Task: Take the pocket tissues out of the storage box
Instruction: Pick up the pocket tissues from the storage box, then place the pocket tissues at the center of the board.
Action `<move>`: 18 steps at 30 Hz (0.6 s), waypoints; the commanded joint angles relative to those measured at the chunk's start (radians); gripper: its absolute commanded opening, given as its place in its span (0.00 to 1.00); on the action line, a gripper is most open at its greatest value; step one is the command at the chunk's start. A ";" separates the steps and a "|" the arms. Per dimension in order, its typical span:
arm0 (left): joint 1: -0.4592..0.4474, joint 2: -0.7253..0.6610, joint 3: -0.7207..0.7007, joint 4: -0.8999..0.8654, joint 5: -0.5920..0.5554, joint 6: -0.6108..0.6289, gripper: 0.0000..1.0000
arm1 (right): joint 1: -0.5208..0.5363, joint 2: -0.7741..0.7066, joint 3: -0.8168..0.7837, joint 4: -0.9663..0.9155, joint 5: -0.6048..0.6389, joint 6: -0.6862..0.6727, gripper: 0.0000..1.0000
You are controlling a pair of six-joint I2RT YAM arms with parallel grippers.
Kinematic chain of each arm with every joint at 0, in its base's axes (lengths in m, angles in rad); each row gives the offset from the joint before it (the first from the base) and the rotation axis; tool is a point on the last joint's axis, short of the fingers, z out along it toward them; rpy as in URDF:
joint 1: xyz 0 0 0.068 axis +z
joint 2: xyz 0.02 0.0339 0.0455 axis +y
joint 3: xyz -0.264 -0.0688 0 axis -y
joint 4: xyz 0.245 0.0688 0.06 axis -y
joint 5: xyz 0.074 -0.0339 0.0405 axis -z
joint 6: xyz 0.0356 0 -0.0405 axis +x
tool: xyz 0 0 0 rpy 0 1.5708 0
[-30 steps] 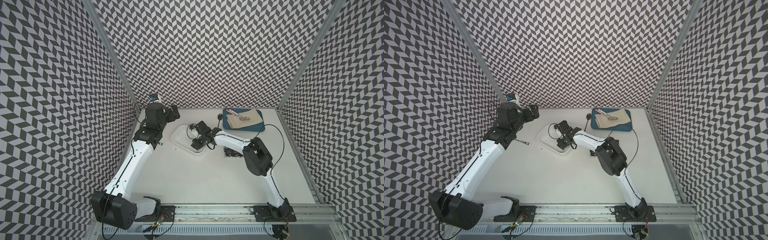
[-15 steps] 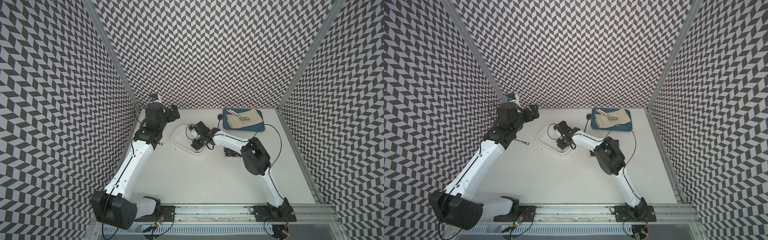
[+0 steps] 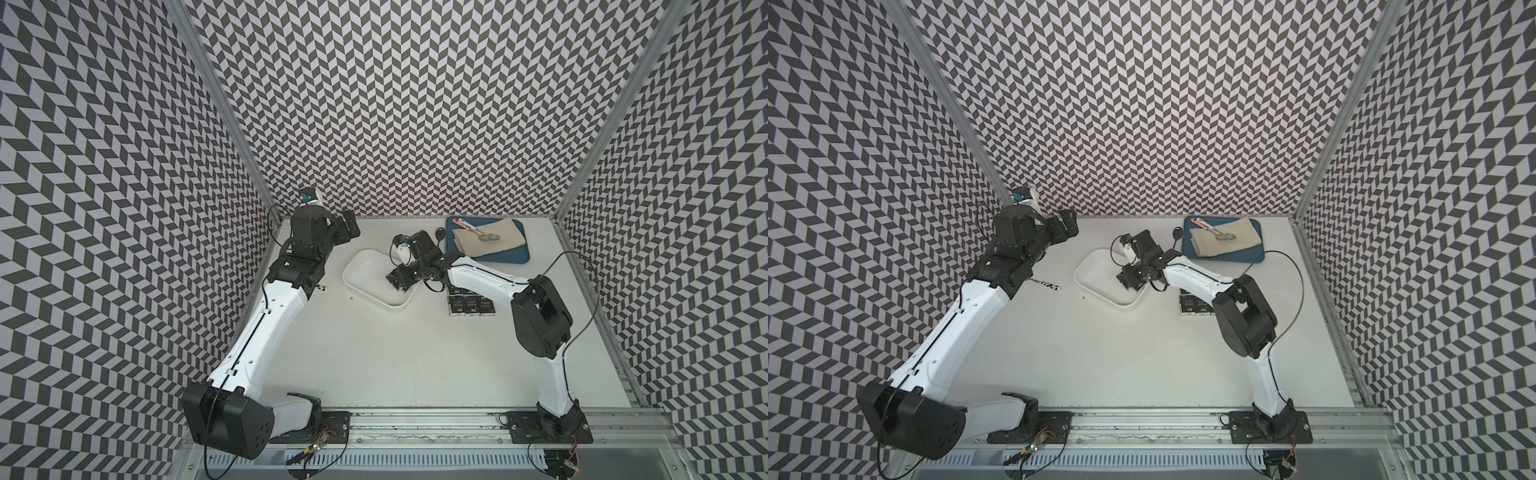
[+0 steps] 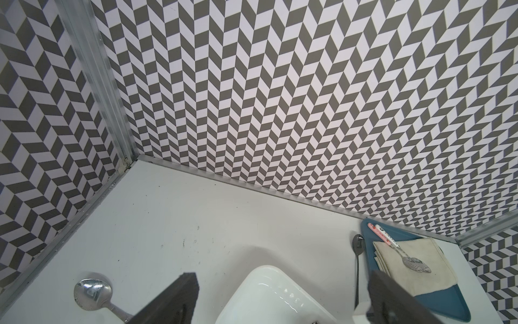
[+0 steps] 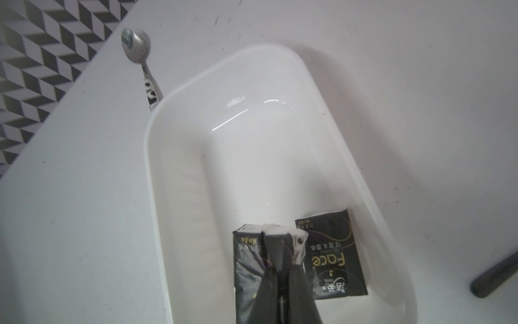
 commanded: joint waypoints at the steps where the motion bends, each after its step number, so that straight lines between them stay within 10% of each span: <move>1: -0.005 -0.003 0.026 0.021 -0.005 -0.003 0.99 | -0.045 -0.111 -0.073 0.127 -0.059 0.065 0.07; 18: -0.006 0.073 0.056 0.078 0.066 -0.041 0.99 | -0.403 -0.693 -0.684 0.110 -0.023 0.122 0.07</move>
